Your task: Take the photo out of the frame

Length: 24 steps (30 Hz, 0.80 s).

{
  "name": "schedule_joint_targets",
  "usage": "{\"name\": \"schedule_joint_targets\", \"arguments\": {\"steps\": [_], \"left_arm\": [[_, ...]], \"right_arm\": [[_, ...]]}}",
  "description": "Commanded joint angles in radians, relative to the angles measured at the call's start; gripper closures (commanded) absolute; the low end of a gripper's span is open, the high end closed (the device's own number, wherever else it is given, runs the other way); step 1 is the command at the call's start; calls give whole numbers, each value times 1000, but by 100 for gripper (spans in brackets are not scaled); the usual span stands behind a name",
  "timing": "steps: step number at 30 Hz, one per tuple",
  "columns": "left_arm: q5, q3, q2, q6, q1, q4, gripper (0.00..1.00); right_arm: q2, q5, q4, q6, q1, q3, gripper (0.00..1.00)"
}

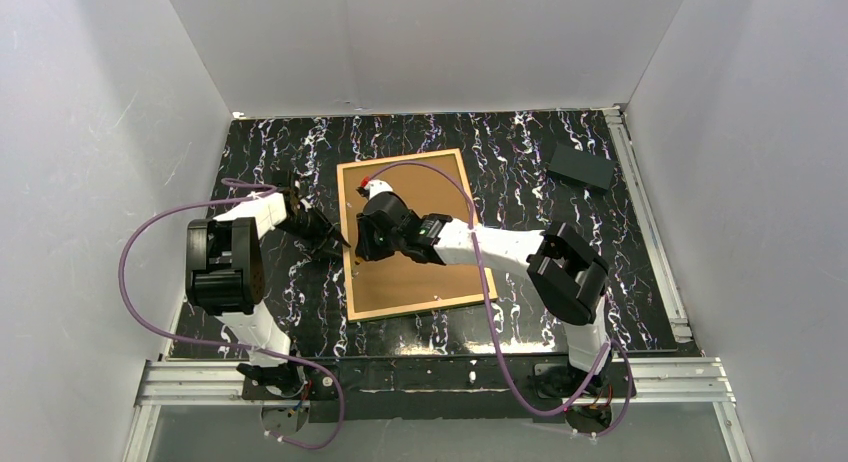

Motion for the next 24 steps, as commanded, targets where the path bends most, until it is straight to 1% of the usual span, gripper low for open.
{"name": "schedule_joint_targets", "arguments": {"steps": [1,8,15,17,24], "left_arm": [[22,35,30,23,0,-128,68],[26,49,65,34,-7,-132,76],[3,61,109,59,-16,-143,83],[-6,66,120,70,-53,-154,85],[-25,71,135,82,-67,-168,85]], "right_arm": [[8,-22,-44,-49,22,25,99],[-4,17,-124,-71,55,23,99],[24,83,-227,-81,80,85,99],[34,90,-254,-82,82,102,99],[43,98,-320,-103,101,143,99]]}}
